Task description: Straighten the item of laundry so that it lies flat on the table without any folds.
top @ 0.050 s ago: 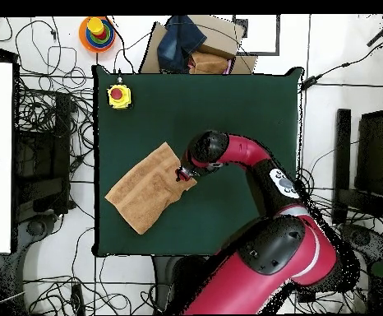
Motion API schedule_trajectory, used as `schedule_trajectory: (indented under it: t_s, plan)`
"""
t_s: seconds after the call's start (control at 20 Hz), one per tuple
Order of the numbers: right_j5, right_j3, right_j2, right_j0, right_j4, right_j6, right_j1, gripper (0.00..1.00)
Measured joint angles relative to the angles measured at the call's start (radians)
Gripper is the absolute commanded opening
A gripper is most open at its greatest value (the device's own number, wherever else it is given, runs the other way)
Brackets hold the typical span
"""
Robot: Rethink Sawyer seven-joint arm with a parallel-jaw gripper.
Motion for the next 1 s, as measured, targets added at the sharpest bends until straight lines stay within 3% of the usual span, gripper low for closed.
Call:
schedule_trajectory:
  t_s: [0.4, 1.0]
  plan:
    - [0.000, -0.046, 0.000, 0.000, -0.001, 0.000, 0.045, 1.00]
    - [0.050, -0.046, 0.000, 0.000, -0.001, 0.000, 0.010, 1.00]
